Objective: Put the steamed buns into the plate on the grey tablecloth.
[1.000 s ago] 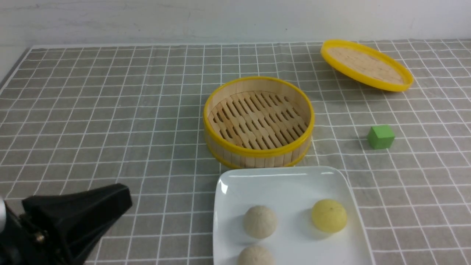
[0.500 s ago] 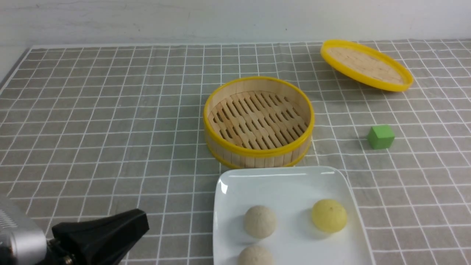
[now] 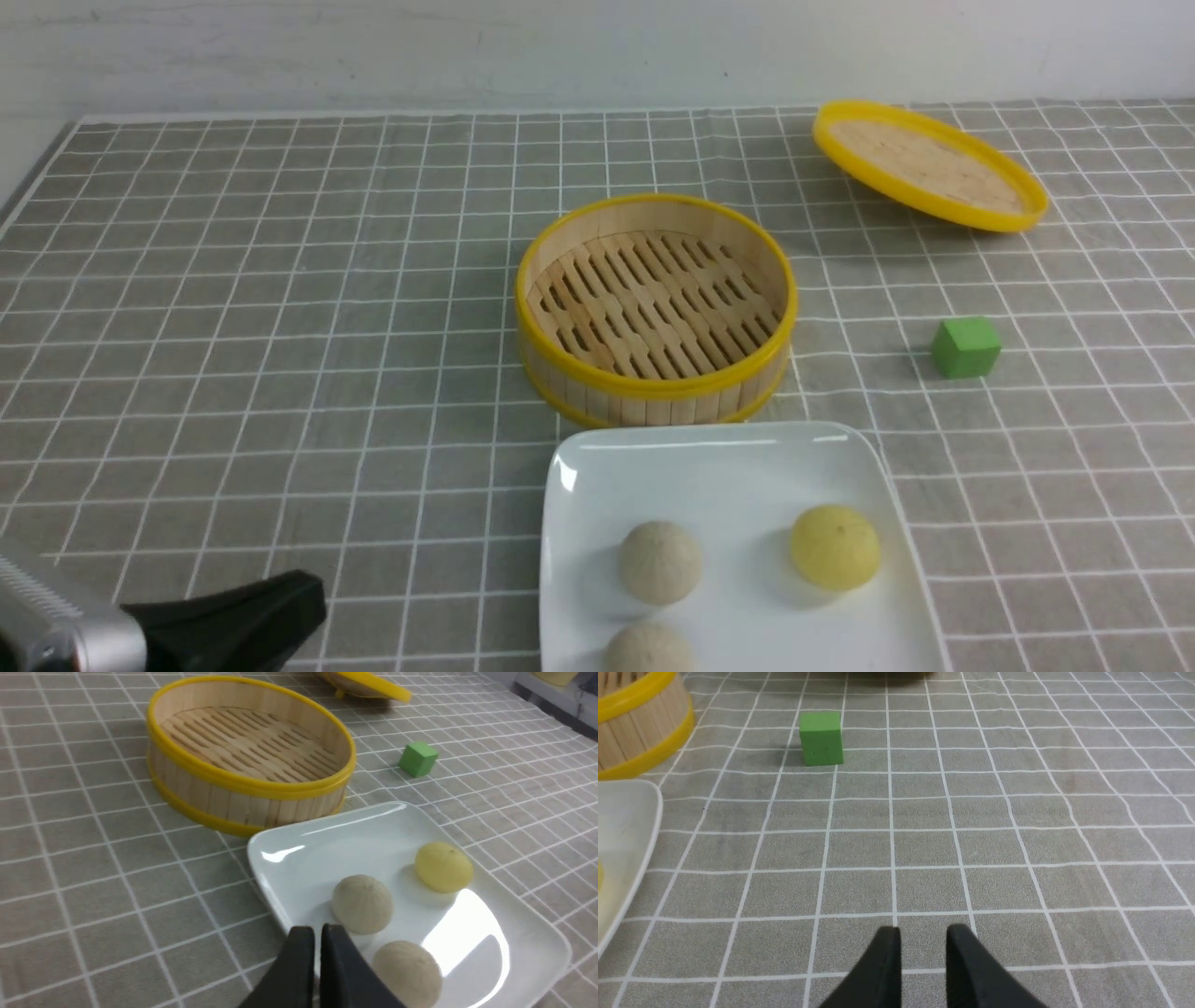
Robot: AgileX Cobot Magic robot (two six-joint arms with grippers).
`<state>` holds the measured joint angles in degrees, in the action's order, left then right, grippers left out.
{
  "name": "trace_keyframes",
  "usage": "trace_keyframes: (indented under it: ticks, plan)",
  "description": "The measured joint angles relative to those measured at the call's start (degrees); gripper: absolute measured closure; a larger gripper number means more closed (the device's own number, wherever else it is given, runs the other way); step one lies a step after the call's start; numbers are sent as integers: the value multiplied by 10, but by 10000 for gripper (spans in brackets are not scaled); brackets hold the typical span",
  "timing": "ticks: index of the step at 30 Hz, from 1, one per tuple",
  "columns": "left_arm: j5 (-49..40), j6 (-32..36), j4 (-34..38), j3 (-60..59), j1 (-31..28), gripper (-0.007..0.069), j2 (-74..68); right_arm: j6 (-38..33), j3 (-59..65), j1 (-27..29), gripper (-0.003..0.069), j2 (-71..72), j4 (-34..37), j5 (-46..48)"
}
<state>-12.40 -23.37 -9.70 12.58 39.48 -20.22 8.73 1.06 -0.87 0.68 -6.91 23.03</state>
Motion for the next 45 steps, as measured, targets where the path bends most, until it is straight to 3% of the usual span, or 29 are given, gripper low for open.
trace_keyframes:
  ticks: [5, 6, 10, 16, 45]
  plan:
    - [-28, 23, 0, -59, -119, 571, 104, 0, 0, 0, 486, 0, 0, 0]
    - [-29, 23, 0, -59, -119, 571, 109, 0, 0, 0, 486, 0, 0, 0]
    - [-37, 27, 0, -118, -269, 571, 196, 0, 0, 0, 478, 0, 0, 0]
    - [-72, 27, 0, -142, -396, 569, 209, 0, 0, 0, 467, 0, 0, 0]
    - [-90, 27, -13, -141, -409, 552, 209, 0, 0, 0, 435, 0, 0, 0]
